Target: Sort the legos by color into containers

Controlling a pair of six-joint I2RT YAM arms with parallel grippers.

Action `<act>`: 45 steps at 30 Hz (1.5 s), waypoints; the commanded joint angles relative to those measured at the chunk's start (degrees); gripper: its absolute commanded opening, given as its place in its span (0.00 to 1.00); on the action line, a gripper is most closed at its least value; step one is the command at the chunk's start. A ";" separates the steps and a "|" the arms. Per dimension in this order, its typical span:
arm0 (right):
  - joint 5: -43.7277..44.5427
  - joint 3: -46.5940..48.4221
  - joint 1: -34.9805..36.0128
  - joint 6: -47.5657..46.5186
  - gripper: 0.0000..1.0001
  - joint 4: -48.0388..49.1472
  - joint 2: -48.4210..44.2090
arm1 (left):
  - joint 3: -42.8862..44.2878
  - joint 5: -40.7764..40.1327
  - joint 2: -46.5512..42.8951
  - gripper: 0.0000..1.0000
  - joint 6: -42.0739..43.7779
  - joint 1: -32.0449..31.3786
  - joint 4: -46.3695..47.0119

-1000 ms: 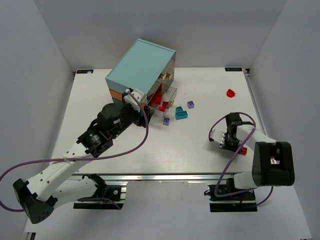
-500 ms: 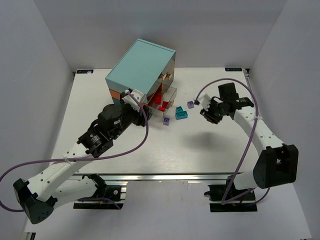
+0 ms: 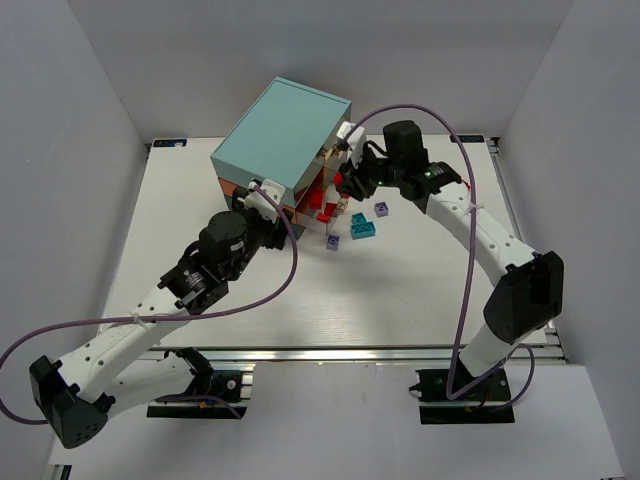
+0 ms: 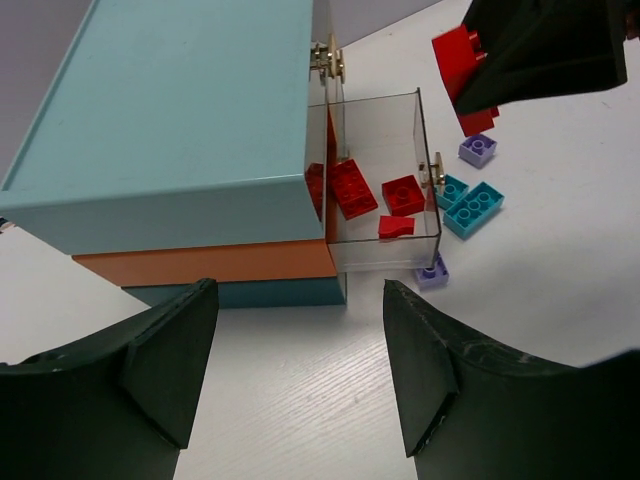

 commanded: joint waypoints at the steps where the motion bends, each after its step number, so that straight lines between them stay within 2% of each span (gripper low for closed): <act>1: -1.92 2.45 0.74 6.69 0.00 7.75 1.51 | -0.83 -3.02 -1.43 0.77 1.52 0.28 1.70; 4: -1.48 1.23 1.18 8.62 0.01 13.46 3.27 | -1.18 -3.11 -1.79 0.77 1.79 0.28 2.23; 8: -2.10 3.06 1.27 11.09 0.10 17.16 7.66 | -1.36 -2.67 -1.26 0.77 1.88 0.28 2.32; 10: -1.83 5.69 1.70 11.36 0.21 16.82 10.99 | -1.19 -2.58 -1.08 0.77 1.88 0.28 2.23; 11: -1.48 6.84 1.71 11.36 0.36 16.20 12.83 | -1.19 -2.32 -1.08 0.77 1.88 0.28 2.14; 12: -0.96 8.76 1.79 11.45 0.46 14.89 13.64 | -1.19 -2.14 -1.08 0.77 1.88 0.28 2.14; 14: -1.04 9.66 1.53 11.53 0.58 14.18 14.70 | -1.01 -1.70 -1.17 0.77 1.79 0.28 2.14; 18: -0.25 8.17 0.83 11.19 0.61 14.17 12.07 | -0.92 -0.47 -1.43 0.77 1.70 0.28 1.97; 23: 2.46 3.43 -1.37 11.71 0.59 14.70 5.58 | -0.57 0.94 -1.70 0.77 1.09 0.81 1.70; 24: 6.13 2.46 -2.50 13.62 0.58 14.79 4.43 | -0.57 1.03 -1.79 0.77 1.09 0.81 1.61; 25: 9.73 1.23 -3.04 15.56 0.52 15.40 3.55 | -0.57 1.37 -1.87 0.77 0.91 0.81 1.79; 26: 13.34 -1.82 -4.69 17.67 0.34 17.41 1.54 | -0.66 1.55 -1.96 0.77 0.91 0.81 1.79; 27: 19.99 -3.59 -6.89 20.04 0.24 18.64 0.65 | -0.66 1.64 -2.05 0.77 0.82 0.81 1.88; 28: 22.23 -5.26 -8.13 21.10 0.15 19.70 0.11 | -0.57 2.16 -2.14 0.77 0.74 0.81 1.79; 29: 23.03 -6.50 -12.92 22.25 0.12 19.80 0.20 | -0.48 2.52 -2.05 0.77 0.65 0.81 1.53; 31: 26.01 -5.38 -16.12 26.36 0.12 17.18 1.86 | -0.31 3.13 -2.22 0.77 0.47 0.81 1.53; 32: 26.20 -2.93 -20.57 26.74 0.16 13.60 4.83 | -0.31 3.48 -2.40 0.76 0.47 0.81 1.53; 34: 24.98 -0.46 -22.81 25.78 0.31 11.20 8.18 | -0.22 3.75 -2.66 0.77 0.38 0.81 1.53; 35: 24.97 2.16 -25.17 24.55 0.48 9.53 11.50 | -0.22 3.75 -2.75 0.77 0.38 0.81 1.53; 38: 23.04 5.52 -27.12 18.41 0.84 8.47 17.57 | -0.22 3.66 -2.84 0.77 0.29 0.81 1.53; 39: 23.56 8.92 -28.17 17.43 0.89 6.90 19.25 | -0.22 3.66 -2.84 0.76 0.29 0.81 1.44; 44: 27.70 20.02 -28.71 13.47 0.89 2.75 30.58 | -0.13 3.84 -2.67 0.77 0.47 0.81 1.26; 45: 28.40 21.34 -30.79 12.86 0.89 2.31 31.74 | -0.04 4.01 -2.67 0.77 0.47 0.81 1.26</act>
